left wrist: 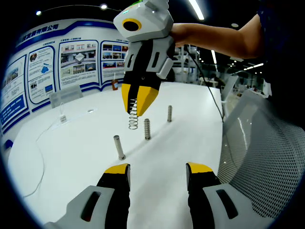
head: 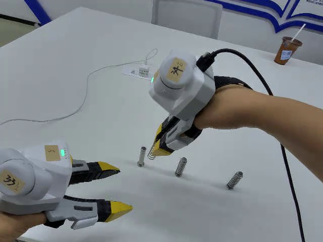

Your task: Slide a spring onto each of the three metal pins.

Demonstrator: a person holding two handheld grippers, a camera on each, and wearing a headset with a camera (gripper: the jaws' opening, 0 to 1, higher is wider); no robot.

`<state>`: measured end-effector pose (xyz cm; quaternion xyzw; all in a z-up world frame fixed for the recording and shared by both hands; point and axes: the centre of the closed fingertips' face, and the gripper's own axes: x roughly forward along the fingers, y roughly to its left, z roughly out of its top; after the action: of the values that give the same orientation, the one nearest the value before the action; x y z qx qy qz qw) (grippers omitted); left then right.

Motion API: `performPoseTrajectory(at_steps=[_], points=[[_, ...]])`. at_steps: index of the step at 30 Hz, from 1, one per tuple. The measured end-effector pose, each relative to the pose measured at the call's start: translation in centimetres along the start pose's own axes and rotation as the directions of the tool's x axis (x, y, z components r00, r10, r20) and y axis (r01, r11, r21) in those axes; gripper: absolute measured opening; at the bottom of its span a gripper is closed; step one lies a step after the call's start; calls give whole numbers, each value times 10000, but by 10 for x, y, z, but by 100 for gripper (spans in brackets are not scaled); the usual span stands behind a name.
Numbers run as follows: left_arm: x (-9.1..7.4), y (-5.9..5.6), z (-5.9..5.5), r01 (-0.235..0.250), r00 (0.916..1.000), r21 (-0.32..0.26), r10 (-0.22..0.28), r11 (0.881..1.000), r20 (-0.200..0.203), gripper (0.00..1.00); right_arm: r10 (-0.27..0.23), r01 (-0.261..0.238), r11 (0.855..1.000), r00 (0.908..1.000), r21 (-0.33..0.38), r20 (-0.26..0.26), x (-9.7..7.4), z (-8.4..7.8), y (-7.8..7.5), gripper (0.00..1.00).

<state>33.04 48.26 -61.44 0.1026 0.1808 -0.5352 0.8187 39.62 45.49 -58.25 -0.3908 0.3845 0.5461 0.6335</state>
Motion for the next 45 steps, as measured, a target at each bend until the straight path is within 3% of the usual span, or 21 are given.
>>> performPoseTrajectory(at_steps=[12, 24, 45], points=[[-3, 3, -2, -111, 9999, -207, 110, 9997, -54, 52, -136, 135, 9998, 9999, 177, 72, 8, 8, -23, 12], [-4, 8, -6, -209, 9998, -400, 206, 9990, -80, 56, 37, -33, 9996, 9999, 263, -154, 22, 7, -31, 12], [-6, 11, -11, -241, 9996, -445, 235, 9987, -129, 55, 222, -205, 9993, 9982, 300, -556, 30, 3, -24, 12]])
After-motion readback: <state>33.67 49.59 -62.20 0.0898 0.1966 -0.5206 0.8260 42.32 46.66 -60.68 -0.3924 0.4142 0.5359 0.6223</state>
